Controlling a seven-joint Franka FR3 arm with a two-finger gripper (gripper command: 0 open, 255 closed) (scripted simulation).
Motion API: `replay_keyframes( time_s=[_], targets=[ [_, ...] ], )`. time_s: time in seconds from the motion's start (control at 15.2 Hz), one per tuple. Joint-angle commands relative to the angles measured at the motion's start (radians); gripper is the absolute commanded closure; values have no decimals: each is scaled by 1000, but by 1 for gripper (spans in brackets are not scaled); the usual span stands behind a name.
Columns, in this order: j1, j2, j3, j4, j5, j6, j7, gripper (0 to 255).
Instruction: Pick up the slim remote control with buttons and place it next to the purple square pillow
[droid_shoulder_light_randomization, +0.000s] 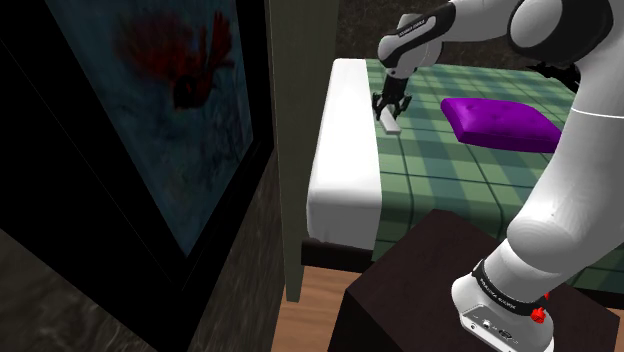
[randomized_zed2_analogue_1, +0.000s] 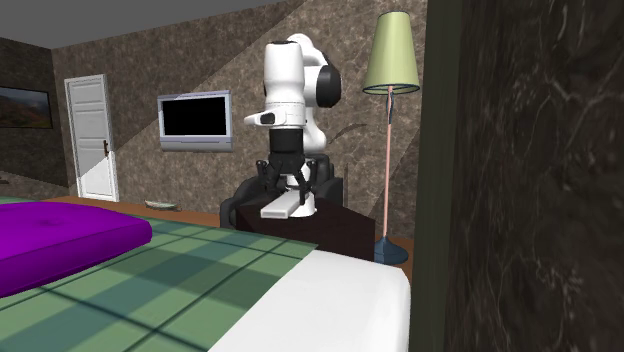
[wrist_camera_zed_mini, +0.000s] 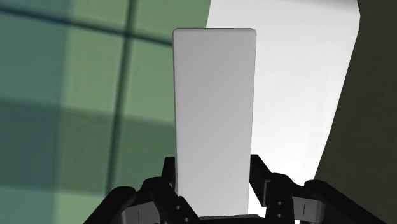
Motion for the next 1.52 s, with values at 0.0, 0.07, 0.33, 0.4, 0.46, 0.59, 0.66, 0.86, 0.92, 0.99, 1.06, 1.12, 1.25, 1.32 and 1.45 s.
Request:
replay_keyframes(
  time_s=[0.0, 0.07, 0.33, 0.4, 0.46, 0.59, 0.66, 0.86, 0.92, 0.99, 1.06, 1.12, 1.25, 1.32, 1.45],
  targets=[
    [0, -13, -2, 11, -4, -24, 1, 255],
    [0, -19, -3, 18, -5, -36, 2, 255],
    [1, -39, -4, 46, -11, -83, 7, 255],
    [1, -43, -5, 53, -13, -95, 8, 255],
    [1, -47, -5, 61, -14, -107, 9, 255],
    [2, -55, -6, 78, -17, -132, 11, 255],
    [2, -59, -6, 87, -18, -144, 12, 255],
    [-8, -81, -14, 71, -21, -151, -5, 255],
    [-19, -98, -22, 48, -23, -145, -24, 255],
    [-29, -114, -30, 26, -25, -139, -43, 255],
    [-40, -130, -39, 5, -28, -134, -61, 255],
    [-51, -144, -47, -14, -30, -130, -81, 255],
    [-73, -171, -65, -50, -35, -122, -120, 255],
    [-84, -183, -75, -65, -37, -118, -140, 255],
    [-106, -205, -94, -93, -42, -113, -180, 255]
  ],
)
